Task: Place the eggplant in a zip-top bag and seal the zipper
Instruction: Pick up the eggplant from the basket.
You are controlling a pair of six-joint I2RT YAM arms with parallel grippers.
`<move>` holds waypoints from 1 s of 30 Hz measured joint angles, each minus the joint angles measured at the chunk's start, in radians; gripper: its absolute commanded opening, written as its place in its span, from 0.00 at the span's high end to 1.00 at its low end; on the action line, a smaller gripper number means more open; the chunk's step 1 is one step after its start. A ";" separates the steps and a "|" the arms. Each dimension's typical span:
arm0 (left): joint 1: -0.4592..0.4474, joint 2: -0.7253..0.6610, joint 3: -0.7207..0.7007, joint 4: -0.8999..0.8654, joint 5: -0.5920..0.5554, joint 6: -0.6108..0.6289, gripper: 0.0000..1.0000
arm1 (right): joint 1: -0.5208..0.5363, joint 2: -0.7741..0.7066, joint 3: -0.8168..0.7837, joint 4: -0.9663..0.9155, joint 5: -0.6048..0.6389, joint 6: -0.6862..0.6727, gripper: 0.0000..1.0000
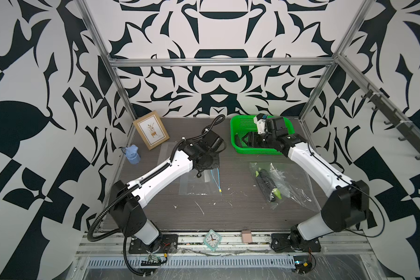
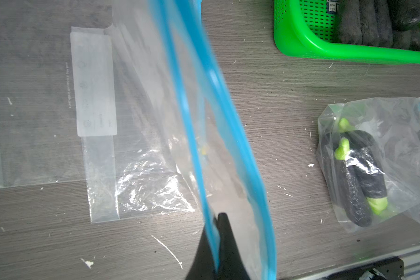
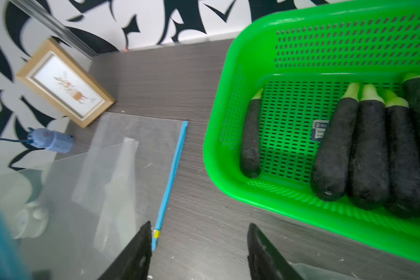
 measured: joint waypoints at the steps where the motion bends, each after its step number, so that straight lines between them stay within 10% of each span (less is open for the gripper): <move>1: 0.000 0.000 0.000 0.003 0.003 0.002 1.00 | -0.011 0.053 0.028 -0.002 0.002 -0.002 0.41; 12: 0.008 0.013 0.006 0.009 0.016 0.012 1.00 | -0.028 0.537 0.296 -0.019 0.023 -0.005 0.49; 30: 0.015 0.032 0.008 0.011 0.026 0.015 1.00 | -0.028 0.661 0.412 -0.035 0.114 0.002 0.63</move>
